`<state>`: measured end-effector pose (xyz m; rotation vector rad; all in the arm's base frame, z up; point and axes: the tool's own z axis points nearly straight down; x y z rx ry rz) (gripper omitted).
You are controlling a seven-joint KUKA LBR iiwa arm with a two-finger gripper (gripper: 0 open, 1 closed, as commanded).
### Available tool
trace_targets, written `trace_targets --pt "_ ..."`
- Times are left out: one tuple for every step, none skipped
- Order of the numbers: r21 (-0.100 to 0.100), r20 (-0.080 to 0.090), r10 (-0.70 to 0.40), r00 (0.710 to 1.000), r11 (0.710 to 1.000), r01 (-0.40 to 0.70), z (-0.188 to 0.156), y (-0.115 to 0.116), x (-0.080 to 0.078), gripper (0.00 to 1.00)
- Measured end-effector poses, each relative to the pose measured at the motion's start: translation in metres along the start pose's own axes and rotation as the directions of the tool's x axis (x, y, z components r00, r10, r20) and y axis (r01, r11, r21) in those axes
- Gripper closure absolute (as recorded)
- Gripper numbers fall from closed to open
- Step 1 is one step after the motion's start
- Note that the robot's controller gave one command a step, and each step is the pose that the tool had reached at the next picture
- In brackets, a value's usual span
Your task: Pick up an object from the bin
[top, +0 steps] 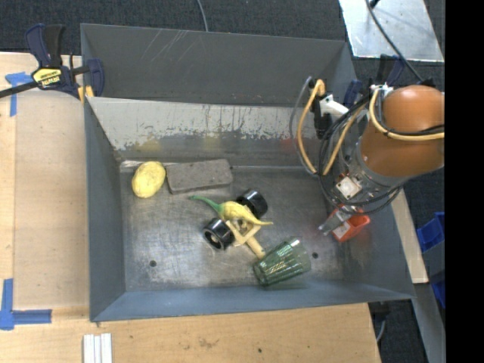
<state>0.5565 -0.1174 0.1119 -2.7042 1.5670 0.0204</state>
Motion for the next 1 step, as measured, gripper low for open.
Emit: trace_targets --pt "-0.001 -0.002 -0.037 0.999 0.999 0.037 -0.0102 -0.0004 0.0023 1.0"
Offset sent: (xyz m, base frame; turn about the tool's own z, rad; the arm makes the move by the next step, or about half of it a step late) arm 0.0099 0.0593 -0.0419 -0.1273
